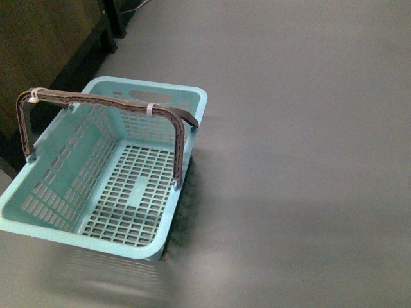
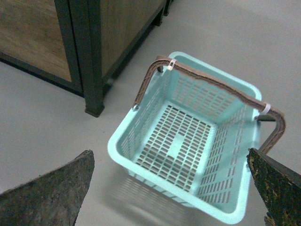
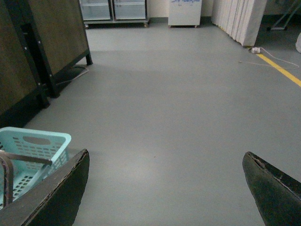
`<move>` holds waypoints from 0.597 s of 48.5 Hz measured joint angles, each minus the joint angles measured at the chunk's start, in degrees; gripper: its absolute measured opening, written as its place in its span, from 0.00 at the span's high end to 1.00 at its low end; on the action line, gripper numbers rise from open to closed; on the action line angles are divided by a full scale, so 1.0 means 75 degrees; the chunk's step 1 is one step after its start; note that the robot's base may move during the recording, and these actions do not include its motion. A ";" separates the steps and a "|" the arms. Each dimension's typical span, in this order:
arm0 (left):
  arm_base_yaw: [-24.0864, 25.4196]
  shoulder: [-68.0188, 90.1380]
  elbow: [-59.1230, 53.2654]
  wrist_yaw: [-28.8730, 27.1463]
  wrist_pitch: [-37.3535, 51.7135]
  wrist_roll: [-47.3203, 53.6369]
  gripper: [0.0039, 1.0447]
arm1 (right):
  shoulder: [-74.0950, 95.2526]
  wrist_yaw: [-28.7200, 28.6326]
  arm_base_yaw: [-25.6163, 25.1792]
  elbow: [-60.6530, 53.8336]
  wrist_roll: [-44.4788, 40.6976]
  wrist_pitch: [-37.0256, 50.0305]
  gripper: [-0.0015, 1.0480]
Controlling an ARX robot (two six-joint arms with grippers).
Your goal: Pick lemon and mango into basket
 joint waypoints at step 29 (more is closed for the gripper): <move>-0.0662 0.9868 0.2754 0.0557 0.5324 -0.6193 0.06 | 0.0000 -0.0003 0.0000 0.0000 0.0000 0.0000 0.08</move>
